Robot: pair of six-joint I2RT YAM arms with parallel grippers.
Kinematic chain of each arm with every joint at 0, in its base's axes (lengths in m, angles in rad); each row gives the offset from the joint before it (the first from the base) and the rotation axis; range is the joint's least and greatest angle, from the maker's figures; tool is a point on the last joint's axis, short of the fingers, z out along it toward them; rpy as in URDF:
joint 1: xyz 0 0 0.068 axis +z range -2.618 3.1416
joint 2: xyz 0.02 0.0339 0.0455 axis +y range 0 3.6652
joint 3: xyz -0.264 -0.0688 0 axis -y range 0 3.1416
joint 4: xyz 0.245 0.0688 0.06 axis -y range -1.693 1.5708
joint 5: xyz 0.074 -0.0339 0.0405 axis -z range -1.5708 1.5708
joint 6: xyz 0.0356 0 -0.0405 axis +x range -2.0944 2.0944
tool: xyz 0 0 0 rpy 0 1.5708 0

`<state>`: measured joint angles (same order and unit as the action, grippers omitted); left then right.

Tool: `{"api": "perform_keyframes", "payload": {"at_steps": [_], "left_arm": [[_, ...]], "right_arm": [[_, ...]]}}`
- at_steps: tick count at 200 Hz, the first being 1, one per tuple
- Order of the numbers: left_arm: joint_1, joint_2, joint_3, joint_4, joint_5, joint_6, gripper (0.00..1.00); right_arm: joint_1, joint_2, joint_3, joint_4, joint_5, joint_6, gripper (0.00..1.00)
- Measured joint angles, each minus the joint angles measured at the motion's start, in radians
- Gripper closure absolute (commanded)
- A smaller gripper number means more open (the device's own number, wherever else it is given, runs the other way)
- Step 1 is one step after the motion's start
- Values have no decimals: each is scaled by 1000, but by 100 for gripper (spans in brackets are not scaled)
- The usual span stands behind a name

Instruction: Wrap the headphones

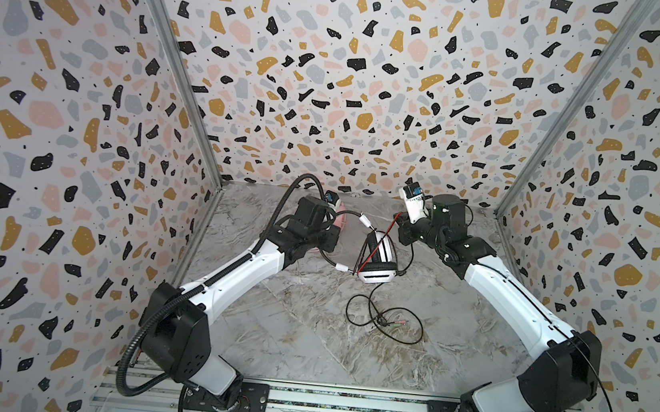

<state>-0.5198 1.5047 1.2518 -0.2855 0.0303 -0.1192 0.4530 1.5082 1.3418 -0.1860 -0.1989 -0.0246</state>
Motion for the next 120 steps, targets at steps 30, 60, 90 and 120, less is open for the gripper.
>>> {"api": "perform_keyframes", "payload": {"at_steps": [30, 60, 90, 120], "left_arm": [[5, 0, -19, 23, 72, 14, 100], [8, 2, -21, 17, 134, 29, 100], [7, 2, -21, 16, 199, 41, 100], [8, 4, -21, 16, 246, 48, 100]], "right_arm": [[-13, 32, -7, 0, -85, 16, 95], [-14, 38, -7, 6, -126, 28, 94], [-16, 61, -4, 27, -145, 43, 94], [-19, 77, -30, 66, -162, 58, 93]]}}
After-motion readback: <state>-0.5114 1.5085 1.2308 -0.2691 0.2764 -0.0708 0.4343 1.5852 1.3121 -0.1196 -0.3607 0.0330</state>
